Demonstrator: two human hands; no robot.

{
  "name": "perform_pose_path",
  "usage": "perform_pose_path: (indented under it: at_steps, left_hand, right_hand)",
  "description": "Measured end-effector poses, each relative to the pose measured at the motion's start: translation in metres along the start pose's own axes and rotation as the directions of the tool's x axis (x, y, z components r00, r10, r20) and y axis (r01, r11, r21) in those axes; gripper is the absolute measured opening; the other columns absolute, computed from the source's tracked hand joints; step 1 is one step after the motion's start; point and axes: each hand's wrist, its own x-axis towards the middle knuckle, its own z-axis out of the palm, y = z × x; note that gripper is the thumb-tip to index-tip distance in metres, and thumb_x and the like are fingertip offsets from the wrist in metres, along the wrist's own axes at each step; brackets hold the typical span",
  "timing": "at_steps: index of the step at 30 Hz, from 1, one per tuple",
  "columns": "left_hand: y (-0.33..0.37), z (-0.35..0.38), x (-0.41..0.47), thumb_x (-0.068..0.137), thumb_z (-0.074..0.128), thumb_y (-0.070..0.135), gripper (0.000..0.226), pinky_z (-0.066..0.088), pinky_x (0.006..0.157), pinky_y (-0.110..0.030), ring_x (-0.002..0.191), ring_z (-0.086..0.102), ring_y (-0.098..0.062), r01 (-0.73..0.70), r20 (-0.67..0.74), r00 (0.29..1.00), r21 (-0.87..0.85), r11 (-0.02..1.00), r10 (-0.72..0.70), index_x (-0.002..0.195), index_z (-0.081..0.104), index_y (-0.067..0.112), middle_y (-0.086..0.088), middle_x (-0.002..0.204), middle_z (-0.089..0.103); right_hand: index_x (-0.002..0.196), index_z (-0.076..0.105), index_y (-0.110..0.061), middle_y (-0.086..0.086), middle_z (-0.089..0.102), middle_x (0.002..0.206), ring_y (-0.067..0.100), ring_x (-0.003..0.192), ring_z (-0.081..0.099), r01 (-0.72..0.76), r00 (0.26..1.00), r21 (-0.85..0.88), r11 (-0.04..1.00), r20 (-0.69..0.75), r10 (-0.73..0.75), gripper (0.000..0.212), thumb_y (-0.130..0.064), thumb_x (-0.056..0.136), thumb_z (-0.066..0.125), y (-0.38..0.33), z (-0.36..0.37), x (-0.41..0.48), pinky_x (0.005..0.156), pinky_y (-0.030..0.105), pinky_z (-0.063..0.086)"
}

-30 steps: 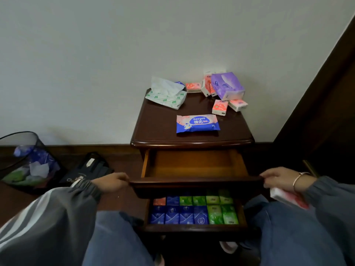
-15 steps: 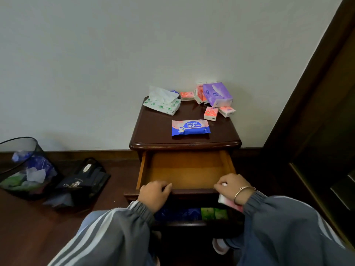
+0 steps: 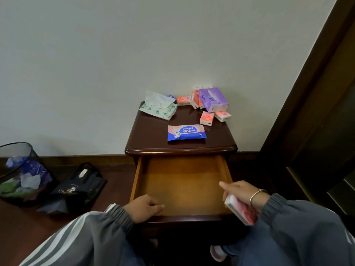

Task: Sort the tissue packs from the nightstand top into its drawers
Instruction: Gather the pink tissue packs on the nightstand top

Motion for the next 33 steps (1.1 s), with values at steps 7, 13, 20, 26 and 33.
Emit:
perform_pose_path:
  at_steps: [7, 13, 20, 26, 33]
  left_hand:
    - [0.014, -0.051, 0.029, 0.096, 0.049, 0.033, 0.015, 0.046, 0.09, -0.018, 0.098, 0.061, 0.002, -0.11, -0.108, 0.989, -0.085, 0.99, 0.101, 0.105, 0.061, 0.036, 0.014, 0.101, 0.067]
    - [0.068, -0.109, 0.085, 0.095, 0.053, 0.027, 0.014, 0.048, 0.079, -0.017, 0.088, 0.064, -0.002, -0.215, -0.402, 0.903, -0.114, 0.97, 0.153, 0.097, 0.066, 0.029, 0.012, 0.093, 0.069]
    - [0.14, -0.141, 0.191, 0.091, 0.058, 0.028, 0.019, 0.049, 0.084, -0.034, 0.091, 0.061, -0.015, -0.252, -0.581, 0.802, -0.116, 0.961, 0.14, 0.101, 0.066, 0.014, 0.001, 0.099, 0.068]
    - [0.179, -0.145, 0.283, 0.084, 0.064, 0.043, 0.053, 0.046, 0.086, -0.034, 0.105, 0.059, -0.023, -0.109, -0.526, 0.849, -0.09, 0.99, 0.046, 0.122, 0.053, 0.008, -0.006, 0.118, 0.061]
    - [0.206, -0.136, 0.326, 0.075, 0.077, 0.024, 0.057, 0.048, 0.098, -0.044, 0.112, 0.06, -0.03, -0.008, -0.392, 0.914, -0.286, 0.958, -0.109, 0.122, 0.053, 0.001, -0.015, 0.122, 0.061]
  right_hand:
    - [0.078, 0.059, -0.013, 0.011, 0.057, 0.07, 0.026, 0.062, 0.058, -0.109, 0.972, 0.694, 0.712, -0.077, 0.224, 0.036, -0.049, 0.078, 0.064, -0.032, -0.068, 0.056, 0.062, 0.037, 0.055]
    - [0.108, 0.054, 0.007, 0.023, 0.062, 0.092, 0.034, 0.07, 0.062, 0.129, 0.902, 0.671, 0.73, -0.386, 0.195, 0.035, 0.003, 0.075, 0.064, -0.069, -0.092, 0.125, 0.065, 0.043, 0.056]
    - [0.108, 0.043, -0.011, 0.015, 0.061, 0.107, 0.028, 0.089, 0.064, 0.248, 0.833, 0.436, 0.865, -0.552, 0.039, 0.04, -0.016, 0.08, 0.072, -0.07, -0.068, 0.179, 0.079, 0.041, 0.054]
    - [0.101, 0.046, -0.015, 0.002, 0.059, 0.092, 0.02, 0.083, 0.059, 0.305, 0.778, 0.227, 0.925, -0.619, -0.105, 0.035, -0.024, 0.08, 0.072, -0.056, -0.063, 0.191, 0.073, 0.03, 0.047]
    - [0.105, 0.046, -0.015, -0.001, 0.061, 0.093, 0.017, 0.083, 0.062, 0.315, 0.808, 0.246, 0.917, -0.576, -0.122, 0.036, -0.026, 0.081, 0.07, -0.05, -0.066, 0.193, 0.074, 0.032, 0.052]
